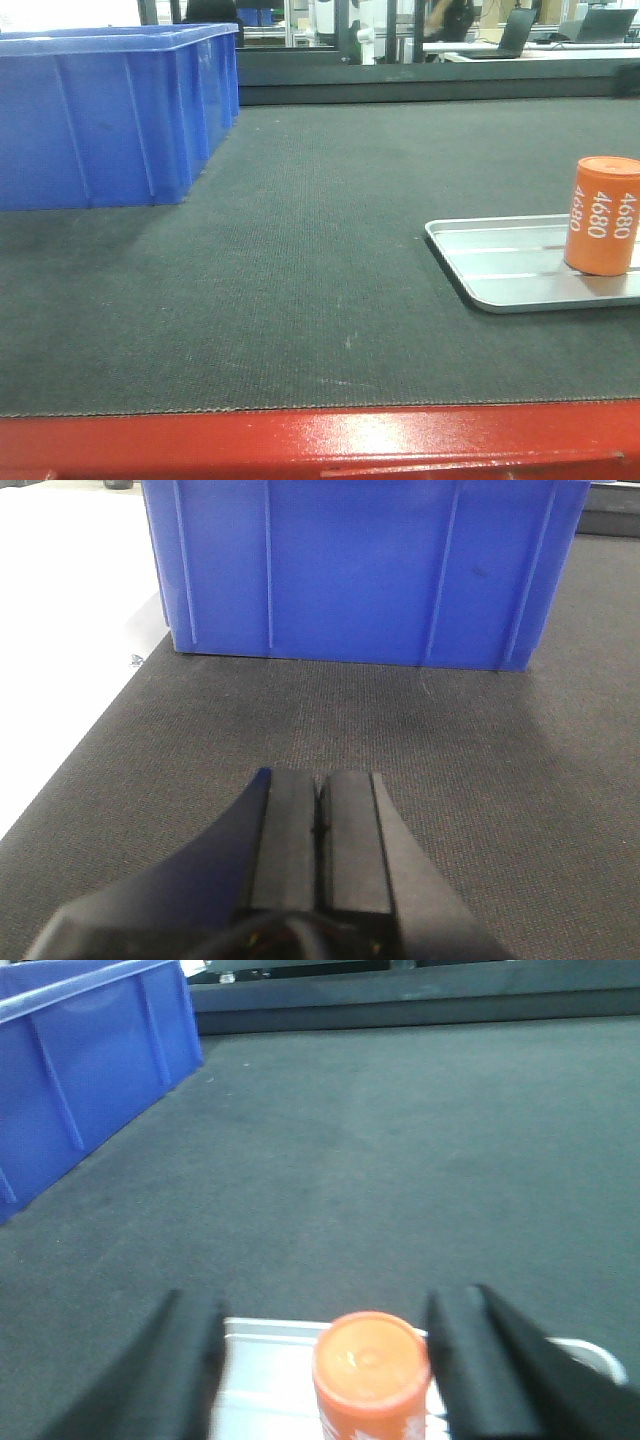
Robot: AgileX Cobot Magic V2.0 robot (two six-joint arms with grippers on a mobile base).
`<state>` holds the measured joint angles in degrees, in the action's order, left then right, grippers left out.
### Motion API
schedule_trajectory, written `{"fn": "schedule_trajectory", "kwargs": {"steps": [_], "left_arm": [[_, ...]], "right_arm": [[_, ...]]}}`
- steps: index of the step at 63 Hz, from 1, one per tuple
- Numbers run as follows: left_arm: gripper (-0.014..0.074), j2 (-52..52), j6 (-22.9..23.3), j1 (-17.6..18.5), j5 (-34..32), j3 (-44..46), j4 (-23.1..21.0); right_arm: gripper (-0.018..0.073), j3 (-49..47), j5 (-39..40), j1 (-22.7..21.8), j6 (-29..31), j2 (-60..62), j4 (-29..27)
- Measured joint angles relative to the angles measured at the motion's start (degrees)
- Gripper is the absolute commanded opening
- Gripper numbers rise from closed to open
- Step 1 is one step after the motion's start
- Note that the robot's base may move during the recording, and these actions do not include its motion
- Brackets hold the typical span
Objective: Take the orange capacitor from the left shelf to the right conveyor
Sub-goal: 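Open the right gripper and raise it away from the capacitor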
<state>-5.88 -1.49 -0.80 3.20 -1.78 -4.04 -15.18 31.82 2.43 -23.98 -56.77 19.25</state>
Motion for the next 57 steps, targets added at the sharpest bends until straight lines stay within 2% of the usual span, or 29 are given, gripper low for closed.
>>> {"fn": "schedule_trajectory", "kwargs": {"steps": [7, 10, 31, 39, 57], "left_arm": [[-0.0127, 0.0, 0.0, 0.0, 0.0, 0.0, 0.0], [-0.0127, 0.0, 0.0, 0.0, 0.0, 0.0, 0.0], [-0.0127, 0.0, 0.0, 0.0, 0.0, 0.0, 0.0], [-0.0127, 0.0, 0.0, 0.0, 0.0, 0.0, 0.0], [-0.0127, 0.0, 0.0, 0.0, 0.0, 0.0, 0.0]], "right_arm": [[0.0105, 0.0, -9.8, 0.3, -0.5, 8.8, 0.3], [0.0050, 0.0, -14.0, 0.8, -0.8, 12.4, 0.3], [0.0057, -6.4, -48.5, 6.0, -0.8, 31.7, 0.3], [0.0057, -8.5, -52.7, 6.4, -0.8, 34.7, 0.2], [0.0057, -8.6, -53.0, 6.4, -1.0, 35.4, 0.1]]}}
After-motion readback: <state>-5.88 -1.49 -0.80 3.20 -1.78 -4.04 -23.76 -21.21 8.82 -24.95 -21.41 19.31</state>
